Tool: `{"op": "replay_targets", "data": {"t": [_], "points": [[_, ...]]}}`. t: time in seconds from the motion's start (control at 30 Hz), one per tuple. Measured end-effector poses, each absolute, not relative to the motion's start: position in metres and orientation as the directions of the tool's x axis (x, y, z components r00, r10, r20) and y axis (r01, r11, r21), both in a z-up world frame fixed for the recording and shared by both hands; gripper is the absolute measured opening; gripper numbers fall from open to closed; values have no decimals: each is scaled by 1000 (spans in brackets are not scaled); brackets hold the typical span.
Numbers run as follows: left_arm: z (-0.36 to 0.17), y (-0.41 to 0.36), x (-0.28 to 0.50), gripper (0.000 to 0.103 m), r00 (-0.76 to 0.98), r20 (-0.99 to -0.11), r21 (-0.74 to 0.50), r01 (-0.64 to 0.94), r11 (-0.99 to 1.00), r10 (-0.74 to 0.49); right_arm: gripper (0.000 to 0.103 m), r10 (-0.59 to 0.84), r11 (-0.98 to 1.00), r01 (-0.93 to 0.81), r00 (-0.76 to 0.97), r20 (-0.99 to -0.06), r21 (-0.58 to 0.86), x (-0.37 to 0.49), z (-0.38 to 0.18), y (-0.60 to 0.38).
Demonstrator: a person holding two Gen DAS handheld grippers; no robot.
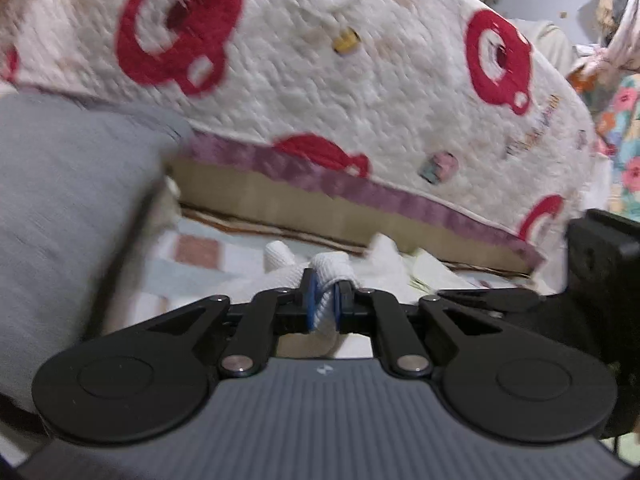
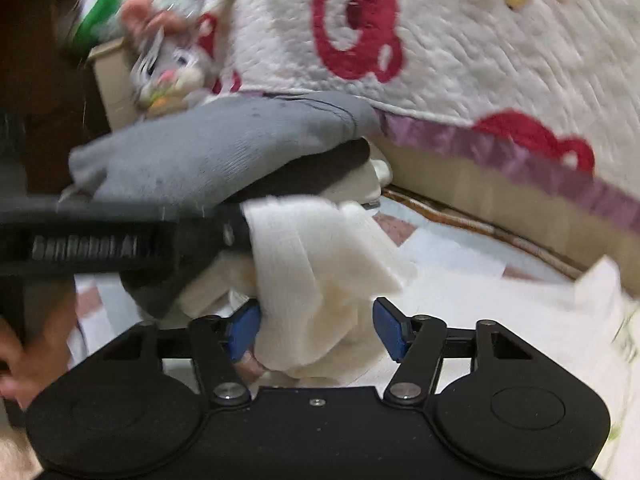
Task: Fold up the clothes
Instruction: 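Lower the sleeve onto the shirt and open the left gripper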
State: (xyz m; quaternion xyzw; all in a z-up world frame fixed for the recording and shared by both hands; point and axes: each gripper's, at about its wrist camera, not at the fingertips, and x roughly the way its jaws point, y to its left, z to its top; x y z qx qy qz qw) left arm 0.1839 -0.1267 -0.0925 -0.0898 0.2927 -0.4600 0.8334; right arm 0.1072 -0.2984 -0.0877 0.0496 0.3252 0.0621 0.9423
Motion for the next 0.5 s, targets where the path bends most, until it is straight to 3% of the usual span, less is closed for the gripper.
{"op": "replay_targets", "data": {"t": [0.03, 0.07, 0.1, 0.17, 0.23, 0.3, 0.5], "points": [[-100, -131, 186, 19, 369, -409, -460, 707, 537, -835, 39, 145, 985, -58, 782, -607, 160, 106, -92, -306], [-105, -132, 186, 25, 350, -415, -487, 694, 530, -840, 11, 139, 982, -31, 782, -607, 185, 104, -97, -313], [-107, -132, 185, 36, 341, -420, -504, 683, 529, -841, 8, 134, 978, -4, 783, -608, 210, 103, -102, -320], [-108, -128, 184, 38, 340, -427, -517, 668, 535, -838, 8, 123, 964, 51, 783, -609, 259, 100, -112, -335], [-99, -120, 184, 50, 377, -425, -488, 671, 559, -823, 8, 67, 958, 125, 777, -625, 258, 101, -120, -350], [-99, -111, 191, 54, 418, -443, -486, 632, 604, -793, 8, 19, 945, 201, 752, -658, 257, 95, -132, -365], [-149, -94, 229, 55, 348, -550, -653, 388, 650, -759, 13, -76, 938, 305, 644, -761, 164, 82, -159, -379]]}}
